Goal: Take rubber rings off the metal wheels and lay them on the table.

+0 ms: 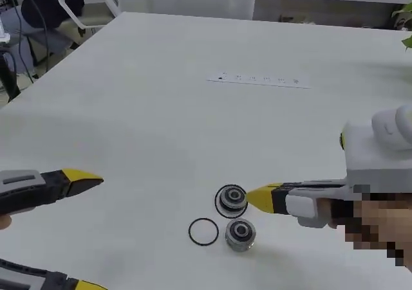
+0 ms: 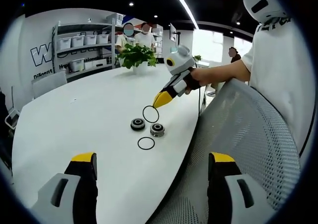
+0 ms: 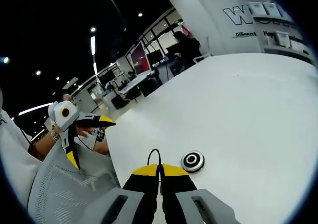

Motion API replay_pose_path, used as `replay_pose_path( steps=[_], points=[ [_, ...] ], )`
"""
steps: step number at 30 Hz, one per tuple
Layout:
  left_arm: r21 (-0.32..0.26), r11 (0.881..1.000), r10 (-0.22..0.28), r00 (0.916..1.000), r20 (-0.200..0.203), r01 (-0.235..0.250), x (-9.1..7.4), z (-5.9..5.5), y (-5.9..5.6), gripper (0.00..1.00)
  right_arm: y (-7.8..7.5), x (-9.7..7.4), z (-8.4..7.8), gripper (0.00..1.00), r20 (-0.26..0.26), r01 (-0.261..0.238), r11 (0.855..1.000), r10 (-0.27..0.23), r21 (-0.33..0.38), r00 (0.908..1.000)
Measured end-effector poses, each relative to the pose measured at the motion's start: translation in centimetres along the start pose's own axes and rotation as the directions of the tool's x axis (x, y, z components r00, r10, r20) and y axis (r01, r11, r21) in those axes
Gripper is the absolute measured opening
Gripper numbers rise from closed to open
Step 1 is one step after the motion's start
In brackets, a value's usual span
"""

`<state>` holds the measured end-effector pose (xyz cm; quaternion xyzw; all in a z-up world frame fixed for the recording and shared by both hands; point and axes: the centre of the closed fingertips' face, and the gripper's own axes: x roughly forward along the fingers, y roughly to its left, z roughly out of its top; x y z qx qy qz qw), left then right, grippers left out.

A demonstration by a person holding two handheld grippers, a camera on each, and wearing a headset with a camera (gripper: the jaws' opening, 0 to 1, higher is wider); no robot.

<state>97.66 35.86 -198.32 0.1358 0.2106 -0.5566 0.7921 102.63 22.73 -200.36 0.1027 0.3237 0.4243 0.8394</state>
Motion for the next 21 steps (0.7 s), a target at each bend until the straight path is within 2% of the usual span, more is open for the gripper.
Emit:
replay_pose_path(
  steps=[10,14,21],
  points=[
    [-0.012,1.0,0.001,1.0,0.003,-0.001,0.3,-0.1,-0.1,0.9,0.9,0.5,0.3,0.0,0.0,-0.017,0.999,0.017,-0.03,0.9999],
    [-0.003,1.0,0.015,0.9998,-0.014,-0.015,0.3,-0.4,0.1,0.89,1.3,0.8,0.0,0.0,-0.017,-0.028,0.998,0.027,-0.048,0.9995],
    [-0.018,0.999,0.028,0.9996,0.006,-0.027,0.2,-0.1,0.3,0.89,2.0,1.5,-0.7,0.0,-0.049,-0.042,0.996,0.038,-0.078,0.9981]
  ],
)
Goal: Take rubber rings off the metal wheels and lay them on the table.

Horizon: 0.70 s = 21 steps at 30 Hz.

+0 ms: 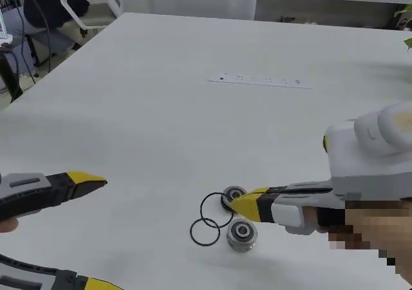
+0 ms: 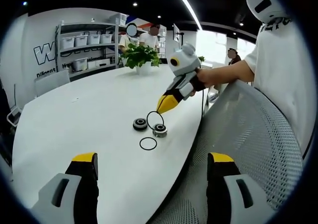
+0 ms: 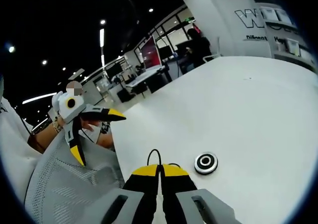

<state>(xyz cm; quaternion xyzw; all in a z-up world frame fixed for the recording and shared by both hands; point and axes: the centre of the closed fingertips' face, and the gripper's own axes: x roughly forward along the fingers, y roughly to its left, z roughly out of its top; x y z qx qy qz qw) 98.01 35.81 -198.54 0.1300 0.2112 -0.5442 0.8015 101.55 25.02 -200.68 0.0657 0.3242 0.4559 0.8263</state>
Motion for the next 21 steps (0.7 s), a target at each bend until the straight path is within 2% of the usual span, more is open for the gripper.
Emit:
replay_pose_path(
  steps=[16,21],
  points=[
    [-0.022,1.0,0.014,0.9995,0.028,-0.014,-0.1,0.3,0.2,0.89,0.7,1.6,-1.9,0.0,-0.076,-0.016,0.998,0.012,-0.057,0.997],
    [-0.027,1.0,0.016,0.9993,0.034,-0.015,-0.1,0.4,0.2,0.88,0.8,2.2,-2.9,0.0,-0.119,-0.018,0.997,0.008,-0.081,0.9929]
  ],
)
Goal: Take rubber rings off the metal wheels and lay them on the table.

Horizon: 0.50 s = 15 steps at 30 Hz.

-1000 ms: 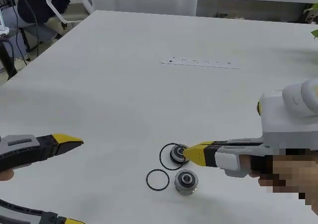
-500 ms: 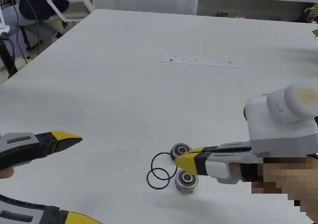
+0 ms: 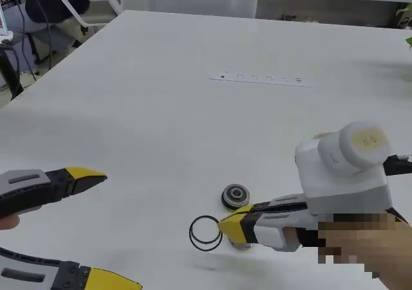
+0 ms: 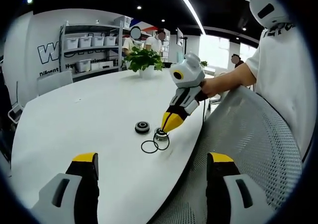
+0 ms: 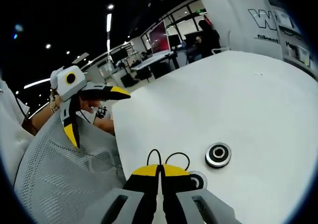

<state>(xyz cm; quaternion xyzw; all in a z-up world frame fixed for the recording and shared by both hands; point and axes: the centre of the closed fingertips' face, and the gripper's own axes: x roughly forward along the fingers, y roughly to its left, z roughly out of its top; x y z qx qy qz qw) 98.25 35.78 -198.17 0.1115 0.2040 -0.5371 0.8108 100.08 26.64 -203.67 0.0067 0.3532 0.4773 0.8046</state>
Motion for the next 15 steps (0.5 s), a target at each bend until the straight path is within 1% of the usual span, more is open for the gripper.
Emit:
replay_pose_path(
  steps=[10,15],
  points=[
    [-0.009,1.0,0.001,1.0,0.007,-0.001,0.0,0.1,0.0,0.88,-0.2,0.9,-1.2,0.0,-0.048,0.016,0.999,-0.018,-0.05,0.9987],
    [-0.013,1.0,0.003,0.9999,0.014,-0.003,0.0,0.2,0.1,0.88,-0.5,1.1,-1.5,0.0,-0.062,0.028,0.998,-0.032,-0.065,0.9975]
  ],
)
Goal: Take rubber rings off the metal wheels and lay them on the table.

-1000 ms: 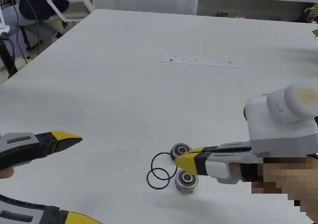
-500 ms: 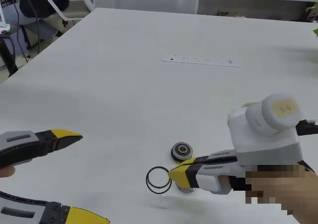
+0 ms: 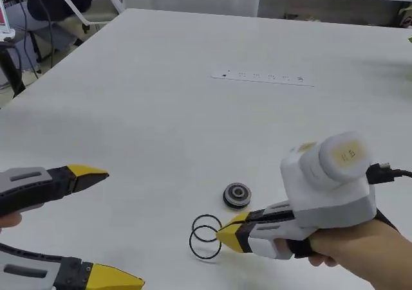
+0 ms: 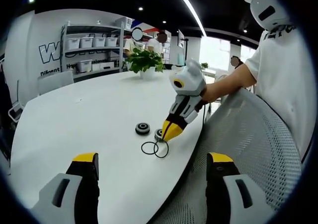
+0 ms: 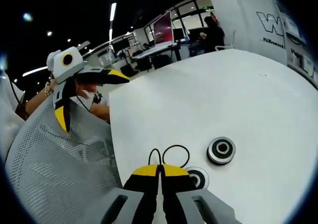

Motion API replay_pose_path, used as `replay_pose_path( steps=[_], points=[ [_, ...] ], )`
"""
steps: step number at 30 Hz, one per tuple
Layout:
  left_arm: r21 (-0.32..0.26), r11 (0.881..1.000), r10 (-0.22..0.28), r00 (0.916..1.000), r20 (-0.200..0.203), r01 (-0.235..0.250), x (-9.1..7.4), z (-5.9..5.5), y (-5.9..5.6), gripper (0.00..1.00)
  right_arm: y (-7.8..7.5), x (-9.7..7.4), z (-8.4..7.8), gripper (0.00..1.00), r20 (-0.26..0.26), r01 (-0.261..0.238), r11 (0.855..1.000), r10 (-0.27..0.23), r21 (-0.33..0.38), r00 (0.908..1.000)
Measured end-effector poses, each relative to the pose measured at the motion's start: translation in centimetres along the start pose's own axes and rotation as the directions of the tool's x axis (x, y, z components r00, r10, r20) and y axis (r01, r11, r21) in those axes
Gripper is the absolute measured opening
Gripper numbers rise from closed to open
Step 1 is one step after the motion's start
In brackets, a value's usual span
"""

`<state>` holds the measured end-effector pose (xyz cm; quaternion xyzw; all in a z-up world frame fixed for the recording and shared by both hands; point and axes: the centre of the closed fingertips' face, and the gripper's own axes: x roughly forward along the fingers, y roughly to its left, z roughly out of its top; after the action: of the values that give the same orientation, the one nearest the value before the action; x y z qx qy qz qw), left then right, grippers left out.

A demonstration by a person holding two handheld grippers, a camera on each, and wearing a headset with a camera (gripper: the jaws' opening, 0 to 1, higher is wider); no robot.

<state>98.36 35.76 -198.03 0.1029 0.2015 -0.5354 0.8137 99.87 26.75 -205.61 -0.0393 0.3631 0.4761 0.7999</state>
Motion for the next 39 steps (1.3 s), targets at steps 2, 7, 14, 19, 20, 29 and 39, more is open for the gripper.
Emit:
replay_pose_path(
  steps=[2,7,14,19,20,29,39],
  points=[
    [0.0,1.0,0.001,1.0,0.002,-0.001,0.0,0.0,0.0,0.87,0.0,0.1,-0.3,0.0,-0.012,0.002,1.0,-0.002,-0.008,0.9999],
    [-0.007,1.0,0.001,1.0,0.009,-0.001,0.0,0.1,0.0,0.87,-0.3,0.4,-0.4,0.0,-0.025,0.033,0.996,-0.035,-0.081,0.9991],
    [-0.01,1.0,0.002,0.9999,0.012,-0.002,-0.1,0.1,0.1,0.87,-0.6,0.5,-0.4,0.0,-0.027,0.044,0.994,-0.047,-0.097,0.9985],
    [-0.015,1.0,0.001,0.9999,0.012,-0.001,-0.1,0.0,0.1,0.87,-0.8,0.4,-0.2,0.01,-0.017,0.054,0.994,-0.056,-0.097,0.9983],
    [-0.015,1.0,0.002,0.9999,0.013,-0.002,-0.1,0.0,0.1,0.87,-0.9,0.4,-0.2,0.02,-0.016,0.056,0.994,-0.058,-0.098,0.9982],
    [-0.017,1.0,0.003,0.9998,0.02,-0.003,-0.1,0.2,0.1,0.86,-1.3,-0.4,0.9,0.04,0.026,0.071,0.995,-0.069,-0.073,0.9973],
    [-0.016,1.0,0.0,0.9998,0.02,0.0,-0.1,0.2,0.1,0.87,-1.9,-2.1,3.2,0.14,0.116,0.08,0.996,-0.076,-0.031,0.9903]
  ],
)
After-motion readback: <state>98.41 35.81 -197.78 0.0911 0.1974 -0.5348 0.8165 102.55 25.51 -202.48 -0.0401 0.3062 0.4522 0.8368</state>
